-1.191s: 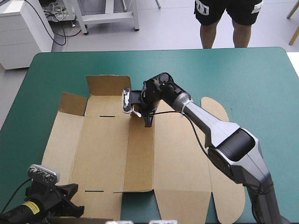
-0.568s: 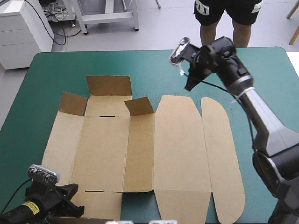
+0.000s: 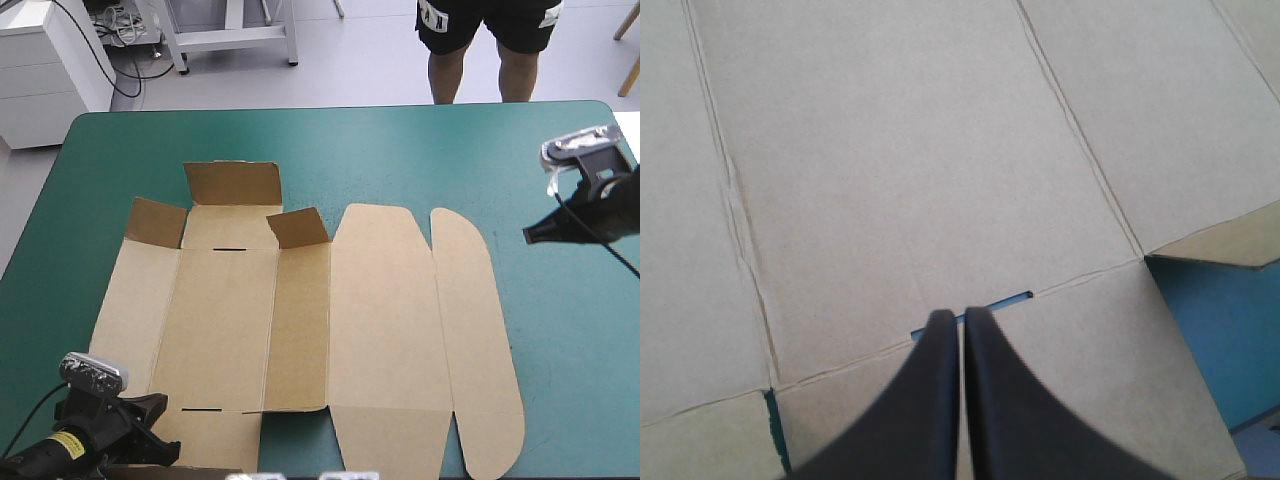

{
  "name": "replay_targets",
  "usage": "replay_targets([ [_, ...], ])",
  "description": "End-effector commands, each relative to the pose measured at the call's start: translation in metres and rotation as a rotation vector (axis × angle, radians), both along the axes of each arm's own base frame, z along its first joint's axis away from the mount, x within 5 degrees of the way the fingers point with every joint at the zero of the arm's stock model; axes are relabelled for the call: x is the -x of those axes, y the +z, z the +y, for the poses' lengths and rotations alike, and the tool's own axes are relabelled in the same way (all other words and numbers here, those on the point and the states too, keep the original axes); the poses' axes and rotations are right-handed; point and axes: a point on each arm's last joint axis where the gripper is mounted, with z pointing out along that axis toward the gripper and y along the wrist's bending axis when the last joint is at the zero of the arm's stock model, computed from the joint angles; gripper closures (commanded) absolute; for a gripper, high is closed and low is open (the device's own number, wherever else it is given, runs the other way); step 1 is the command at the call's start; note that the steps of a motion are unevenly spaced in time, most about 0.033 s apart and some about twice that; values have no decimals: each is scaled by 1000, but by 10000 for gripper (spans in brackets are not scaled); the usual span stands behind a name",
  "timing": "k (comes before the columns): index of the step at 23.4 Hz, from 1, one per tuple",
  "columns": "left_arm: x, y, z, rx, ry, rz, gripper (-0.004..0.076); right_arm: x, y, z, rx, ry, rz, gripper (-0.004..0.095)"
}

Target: Fold the box

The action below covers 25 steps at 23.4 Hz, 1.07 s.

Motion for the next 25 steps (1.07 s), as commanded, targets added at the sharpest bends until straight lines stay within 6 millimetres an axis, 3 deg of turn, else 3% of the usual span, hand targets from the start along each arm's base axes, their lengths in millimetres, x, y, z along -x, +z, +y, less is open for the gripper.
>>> replay_targets([
  [1, -4, 10, -2, 41, 12, -50, 731, 49, -7, 2, -62, -30, -53, 909],
  [4, -5, 10, -2, 46, 18, -49, 731, 84, -36, 6, -79, -33, -21, 910],
  [6, -5, 10, -3, 62, 25, -47, 731, 97, -48, 6, -70, -28, -22, 910],
  [12, -10, 19, -4, 124, 78, -28, 731, 106, -54, 7, -68, -19, -28, 910],
  [19, -53, 41, -10, 111, 100, 29, 731, 102, -50, 10, -106, -14, -88, 910],
  [25, -110, 61, -18, 93, 127, 22, 731, 101, -50, 11, -113, -13, -93, 910],
])
